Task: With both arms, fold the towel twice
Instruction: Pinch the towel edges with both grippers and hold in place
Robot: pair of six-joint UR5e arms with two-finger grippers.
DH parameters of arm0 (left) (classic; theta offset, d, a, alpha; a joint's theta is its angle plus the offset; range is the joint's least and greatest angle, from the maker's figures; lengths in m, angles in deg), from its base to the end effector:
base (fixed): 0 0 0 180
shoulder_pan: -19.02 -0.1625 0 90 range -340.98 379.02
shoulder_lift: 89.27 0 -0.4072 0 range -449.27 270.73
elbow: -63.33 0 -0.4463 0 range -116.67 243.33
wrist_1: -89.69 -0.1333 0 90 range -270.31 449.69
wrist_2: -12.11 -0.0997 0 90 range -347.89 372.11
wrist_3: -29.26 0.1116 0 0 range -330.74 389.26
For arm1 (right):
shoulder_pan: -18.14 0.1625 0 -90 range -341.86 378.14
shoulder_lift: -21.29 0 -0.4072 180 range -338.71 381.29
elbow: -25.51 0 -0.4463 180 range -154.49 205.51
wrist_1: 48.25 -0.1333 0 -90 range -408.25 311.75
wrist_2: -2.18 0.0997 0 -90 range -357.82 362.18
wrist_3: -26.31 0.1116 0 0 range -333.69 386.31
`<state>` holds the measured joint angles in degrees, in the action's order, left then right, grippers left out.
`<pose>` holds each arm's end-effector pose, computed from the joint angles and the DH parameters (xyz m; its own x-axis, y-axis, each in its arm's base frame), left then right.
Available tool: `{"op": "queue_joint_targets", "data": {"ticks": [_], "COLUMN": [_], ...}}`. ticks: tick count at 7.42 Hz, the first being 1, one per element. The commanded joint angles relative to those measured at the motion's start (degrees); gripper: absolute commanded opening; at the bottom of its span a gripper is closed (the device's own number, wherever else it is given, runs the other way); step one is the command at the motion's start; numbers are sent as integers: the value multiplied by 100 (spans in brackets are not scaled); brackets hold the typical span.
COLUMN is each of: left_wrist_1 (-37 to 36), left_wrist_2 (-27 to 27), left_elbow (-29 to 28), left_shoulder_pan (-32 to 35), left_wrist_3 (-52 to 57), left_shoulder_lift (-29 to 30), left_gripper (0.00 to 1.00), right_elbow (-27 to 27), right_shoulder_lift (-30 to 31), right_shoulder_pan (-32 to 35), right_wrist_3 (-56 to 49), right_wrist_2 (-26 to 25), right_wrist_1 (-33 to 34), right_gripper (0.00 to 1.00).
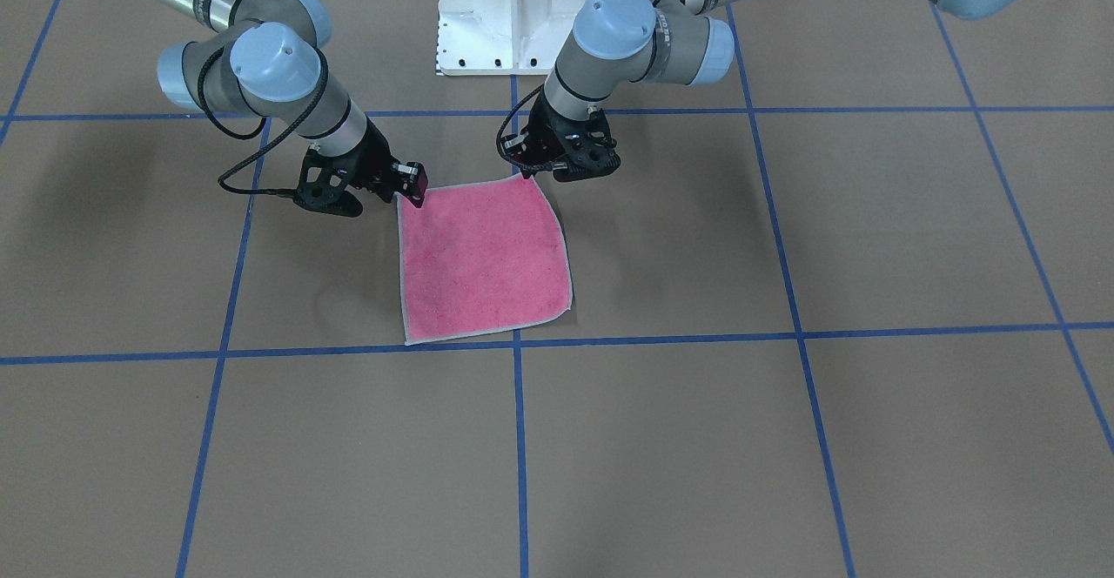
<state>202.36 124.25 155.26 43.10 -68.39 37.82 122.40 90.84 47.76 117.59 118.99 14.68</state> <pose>0.6298 -0.3814 0.1676 0.4191 -0.3224 -0.8488 0.1320 0.9465 -0.2943 -0.5482 -0.4071 0.3160 0.5031 0.3090 0.8071 -0.1335 0.9505 -0.2806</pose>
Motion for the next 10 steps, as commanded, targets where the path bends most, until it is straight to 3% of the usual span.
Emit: {"op": "queue_joint_targets", "data": {"ticks": [1,7,10], "left_wrist_1": [0,0,0], "left_wrist_2": [1,1,1], "left_elbow": [0,0,0], "left_shoulder_pan": [1,1,1], "left_wrist_3": [9,9,9], "left_shoulder_lift": [0,0,0], "left_gripper": [0,0,0], "right_elbow": [-4,-21,-21], "right_shoulder_lift": [-12,-13,-30], "right_shoulder_pan": [-9,-27,-35], "right_wrist_3": [3,3,12], "right_wrist_2": [-1,-1,-1], "right_wrist_1": [0,0,0], "right_gripper": [58,54,40]}}
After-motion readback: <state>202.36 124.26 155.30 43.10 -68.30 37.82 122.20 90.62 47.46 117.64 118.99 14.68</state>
